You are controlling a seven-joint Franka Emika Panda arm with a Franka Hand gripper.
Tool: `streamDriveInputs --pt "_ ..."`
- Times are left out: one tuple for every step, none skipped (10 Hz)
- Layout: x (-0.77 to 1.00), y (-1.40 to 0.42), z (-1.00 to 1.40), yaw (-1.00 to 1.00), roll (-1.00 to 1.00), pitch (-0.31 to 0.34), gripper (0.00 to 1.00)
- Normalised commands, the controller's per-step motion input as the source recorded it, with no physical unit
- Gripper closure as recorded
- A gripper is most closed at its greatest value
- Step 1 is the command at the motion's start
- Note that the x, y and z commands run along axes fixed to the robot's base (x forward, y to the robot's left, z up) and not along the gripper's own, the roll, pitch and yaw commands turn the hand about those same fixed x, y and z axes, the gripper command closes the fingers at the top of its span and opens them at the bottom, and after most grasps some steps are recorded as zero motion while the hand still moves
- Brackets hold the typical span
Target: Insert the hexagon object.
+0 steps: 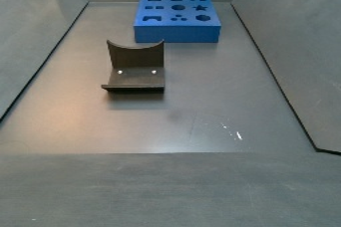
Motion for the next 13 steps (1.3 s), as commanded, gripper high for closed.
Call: streamDriveInputs --pt "0.00 0.00 -0.38 -1.00 0.00 0.000 1.00" --pt "0.00 0.00 -0.39 -1.00 0.00 0.000 1.00" --pt "0.00 0.00 -0.39 -1.00 0.00 0.000 1.00" --pt "0.00 0.00 -0.43 -1.00 0.00 0.000 1.00" --pt "-0.25 0.06 -0.35 -0.84 -0.03 0.000 1.00" --pt "-0.40 0.11 -0.26 -0.58 -0.23 -0.090 1.00" --pt "-0.65 0.27 -0.27 -0.24 -0.40 -0.187 1.00" --pt "-0.61 0.38 -0.30 -0.14 -0.41 -0.226 1.00" --pt "-0.60 0.38 -0.28 -0.14 -0.41 -0.231 1.00" --pt "-0.52 0.46 -0.29 -0.11 -0.40 -0.223 1.00" --pt "-0.43 0.46 -0.20 -0.17 -0.17 -0.081 1.00" --pt "-0.46 0.46 -0.28 -0.30 -0.11 -0.029 1.00" --pt "-0.34 0.40 -0.25 -0.29 -0.09 -0.014 1.00"
